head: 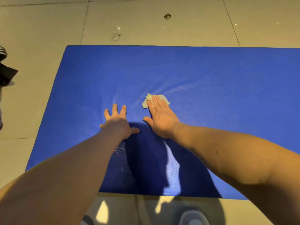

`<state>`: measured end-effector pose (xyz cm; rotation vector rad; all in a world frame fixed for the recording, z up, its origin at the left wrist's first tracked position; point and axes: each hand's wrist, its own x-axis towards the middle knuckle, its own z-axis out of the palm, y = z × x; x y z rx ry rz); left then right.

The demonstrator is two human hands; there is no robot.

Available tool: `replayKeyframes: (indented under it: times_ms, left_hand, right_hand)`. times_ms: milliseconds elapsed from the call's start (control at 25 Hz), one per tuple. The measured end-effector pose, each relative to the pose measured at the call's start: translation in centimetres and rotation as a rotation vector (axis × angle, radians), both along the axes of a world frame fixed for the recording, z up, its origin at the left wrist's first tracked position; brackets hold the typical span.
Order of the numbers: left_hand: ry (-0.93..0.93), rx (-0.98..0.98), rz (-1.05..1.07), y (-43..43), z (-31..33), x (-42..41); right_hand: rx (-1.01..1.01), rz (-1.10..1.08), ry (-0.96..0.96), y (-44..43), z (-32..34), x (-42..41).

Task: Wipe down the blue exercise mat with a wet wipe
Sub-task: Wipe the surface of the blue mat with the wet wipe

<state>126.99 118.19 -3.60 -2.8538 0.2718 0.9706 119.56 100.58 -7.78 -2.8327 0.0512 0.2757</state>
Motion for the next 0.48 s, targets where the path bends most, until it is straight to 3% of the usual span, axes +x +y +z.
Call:
replayKeyframes:
  times_ms: [120, 240, 400, 480]
  left_hand:
    - [-0.132, -0.075, 0.023, -1.4, 0.2, 1.3]
    - [-0.27, -0.085, -0.018, -3.3, 0.1, 2.8]
    - [-0.225, -0.153, -0.034, -4.3, 0.0, 5.4]
    - [-0.155, -0.138, -0.059, -4.1, 0.0, 6.6]
  right_hand:
    - [-0.101, -0.007, -0.007, -3.5, -0.1, 0.1]
    - [-0.194, -0.185, -0.057, -7.9, -0.4, 1.5]
    - [-0.266, -0.479, 0.095, -9.1, -0.9, 3.4]
    - [-0.223, -0.468, 0.044, -6.5, -1.0, 4.6]
